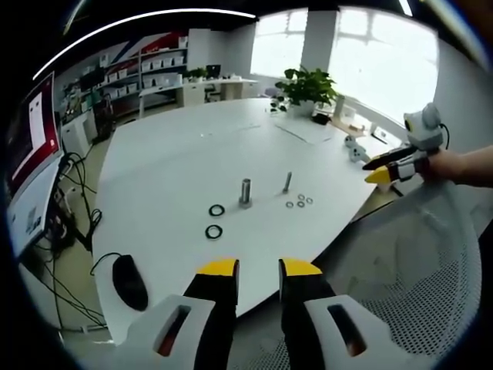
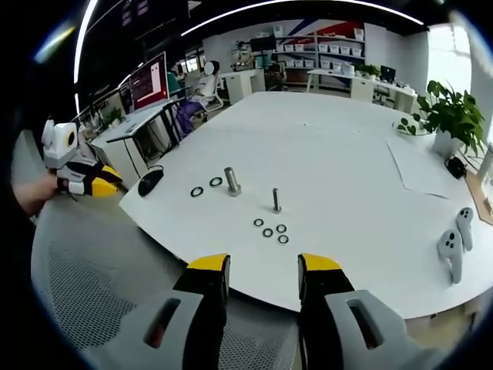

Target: Place the washer onto the threaded stud by aligning its center hole with the stud, sliding it down to the base, and recovering from edge contact or off-axis alignment until the washer reaches the visible bottom stop.

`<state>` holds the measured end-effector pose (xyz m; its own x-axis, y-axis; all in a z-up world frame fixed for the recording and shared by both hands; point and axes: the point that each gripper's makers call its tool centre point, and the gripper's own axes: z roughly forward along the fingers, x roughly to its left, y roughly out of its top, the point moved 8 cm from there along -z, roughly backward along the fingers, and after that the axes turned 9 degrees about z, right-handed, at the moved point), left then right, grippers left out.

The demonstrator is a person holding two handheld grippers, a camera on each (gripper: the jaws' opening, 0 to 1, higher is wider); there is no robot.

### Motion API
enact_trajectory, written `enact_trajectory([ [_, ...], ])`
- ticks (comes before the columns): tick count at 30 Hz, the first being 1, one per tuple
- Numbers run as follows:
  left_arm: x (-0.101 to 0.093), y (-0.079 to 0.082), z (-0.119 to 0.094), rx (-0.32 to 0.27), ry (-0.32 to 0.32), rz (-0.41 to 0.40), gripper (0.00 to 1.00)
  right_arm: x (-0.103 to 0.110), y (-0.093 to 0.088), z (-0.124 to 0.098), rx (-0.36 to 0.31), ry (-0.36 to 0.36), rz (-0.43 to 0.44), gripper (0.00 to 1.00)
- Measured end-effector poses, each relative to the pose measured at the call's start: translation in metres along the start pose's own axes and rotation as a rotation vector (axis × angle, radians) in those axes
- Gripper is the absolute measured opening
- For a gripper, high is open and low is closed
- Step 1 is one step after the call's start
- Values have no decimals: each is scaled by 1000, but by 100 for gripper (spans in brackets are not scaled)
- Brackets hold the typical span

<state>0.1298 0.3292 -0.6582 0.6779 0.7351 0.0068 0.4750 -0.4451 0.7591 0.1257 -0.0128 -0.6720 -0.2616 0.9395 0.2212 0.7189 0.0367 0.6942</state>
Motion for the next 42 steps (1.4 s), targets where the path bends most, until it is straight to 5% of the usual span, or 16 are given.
enact_trajectory([
  [16,7,-2,-1,8,54,-32,18,3,-3,3,41,23,-36,38],
  [42,7,-14,4,146,104,-8,20,6,1,-2,-33,99,18,38],
])
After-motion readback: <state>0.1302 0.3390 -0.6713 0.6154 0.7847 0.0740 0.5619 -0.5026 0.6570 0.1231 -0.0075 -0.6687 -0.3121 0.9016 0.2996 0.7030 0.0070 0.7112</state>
